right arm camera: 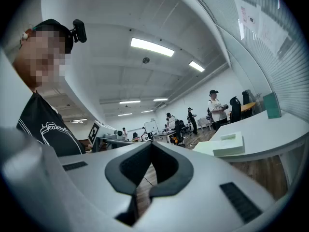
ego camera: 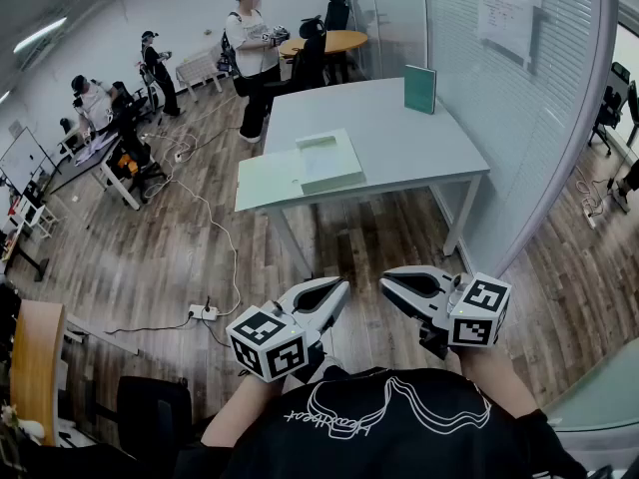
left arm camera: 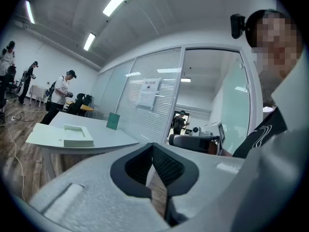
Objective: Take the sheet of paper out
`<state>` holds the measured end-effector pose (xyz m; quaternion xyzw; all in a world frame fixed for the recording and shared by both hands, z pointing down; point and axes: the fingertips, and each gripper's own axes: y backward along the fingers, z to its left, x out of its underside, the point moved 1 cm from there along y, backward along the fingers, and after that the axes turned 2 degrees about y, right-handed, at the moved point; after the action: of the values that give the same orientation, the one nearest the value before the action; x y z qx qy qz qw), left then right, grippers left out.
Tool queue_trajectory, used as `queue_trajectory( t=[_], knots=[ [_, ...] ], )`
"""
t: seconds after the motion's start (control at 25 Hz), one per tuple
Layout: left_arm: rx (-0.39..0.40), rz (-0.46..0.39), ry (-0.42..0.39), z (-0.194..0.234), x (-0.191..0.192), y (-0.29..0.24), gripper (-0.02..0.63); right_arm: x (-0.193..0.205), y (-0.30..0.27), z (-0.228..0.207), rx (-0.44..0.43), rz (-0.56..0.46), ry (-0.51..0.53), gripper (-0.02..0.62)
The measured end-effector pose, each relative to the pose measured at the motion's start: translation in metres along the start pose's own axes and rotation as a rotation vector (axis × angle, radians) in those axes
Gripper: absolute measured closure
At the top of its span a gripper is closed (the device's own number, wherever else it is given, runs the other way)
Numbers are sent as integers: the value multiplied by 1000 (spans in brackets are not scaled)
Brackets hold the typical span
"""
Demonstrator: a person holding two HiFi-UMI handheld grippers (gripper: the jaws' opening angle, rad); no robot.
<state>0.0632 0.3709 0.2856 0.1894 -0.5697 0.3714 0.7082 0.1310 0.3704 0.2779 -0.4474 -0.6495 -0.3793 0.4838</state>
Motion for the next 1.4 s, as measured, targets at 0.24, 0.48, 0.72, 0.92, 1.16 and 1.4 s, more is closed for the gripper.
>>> queue_trajectory(
  t=[0.24,0.48,0.72,0.92,1.16,1.4],
  knots=[
    [4,-1,-33,-16,-5,-4,594,-4,10,4,-6,-14,-12,586],
    [13,11,-32,-24,-4,-10,594,-5,17,4,-5,-33,-26,586],
    [-3,10,-2,-13,6,-6,594,11,10,-3,-10,-21,-78,586],
    [3,14,43,8,16,-13,594,23,0,-18,-7,-9,-101,586],
    [15,22,61,30,24,-26,594,33,-15,-37,-22,-14,-131,586],
    [16,27,67,68,23,-44,594,38,-39,-73,-15,1,-126,586]
  ],
)
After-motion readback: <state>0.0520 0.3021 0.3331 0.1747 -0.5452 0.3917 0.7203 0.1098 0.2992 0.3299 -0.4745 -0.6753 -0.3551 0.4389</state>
